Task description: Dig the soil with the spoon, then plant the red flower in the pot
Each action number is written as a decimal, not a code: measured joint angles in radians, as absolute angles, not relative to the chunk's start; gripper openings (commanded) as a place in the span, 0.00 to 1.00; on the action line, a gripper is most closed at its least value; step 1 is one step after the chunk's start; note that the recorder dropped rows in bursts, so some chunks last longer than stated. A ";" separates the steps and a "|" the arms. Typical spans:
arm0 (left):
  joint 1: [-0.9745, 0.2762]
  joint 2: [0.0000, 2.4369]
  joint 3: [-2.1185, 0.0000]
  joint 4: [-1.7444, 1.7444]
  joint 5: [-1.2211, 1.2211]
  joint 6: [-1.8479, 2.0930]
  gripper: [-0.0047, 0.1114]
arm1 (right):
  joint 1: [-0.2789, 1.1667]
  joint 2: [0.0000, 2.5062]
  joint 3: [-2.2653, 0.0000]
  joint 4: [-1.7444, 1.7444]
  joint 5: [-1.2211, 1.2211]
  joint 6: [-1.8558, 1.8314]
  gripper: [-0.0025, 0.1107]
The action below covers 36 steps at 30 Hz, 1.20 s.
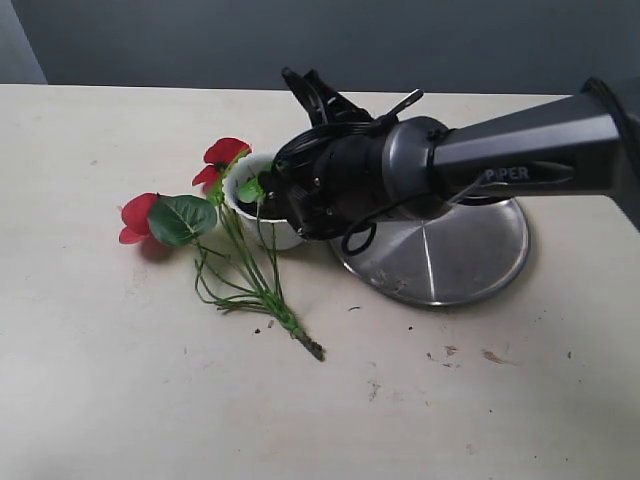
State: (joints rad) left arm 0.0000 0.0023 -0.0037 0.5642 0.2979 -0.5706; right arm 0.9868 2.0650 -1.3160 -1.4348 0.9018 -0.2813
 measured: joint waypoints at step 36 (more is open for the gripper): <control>0.000 0.002 -0.004 0.564 0.298 -0.571 0.04 | 0.989 2.179 -1.457 -1.465 0.946 -0.323 0.02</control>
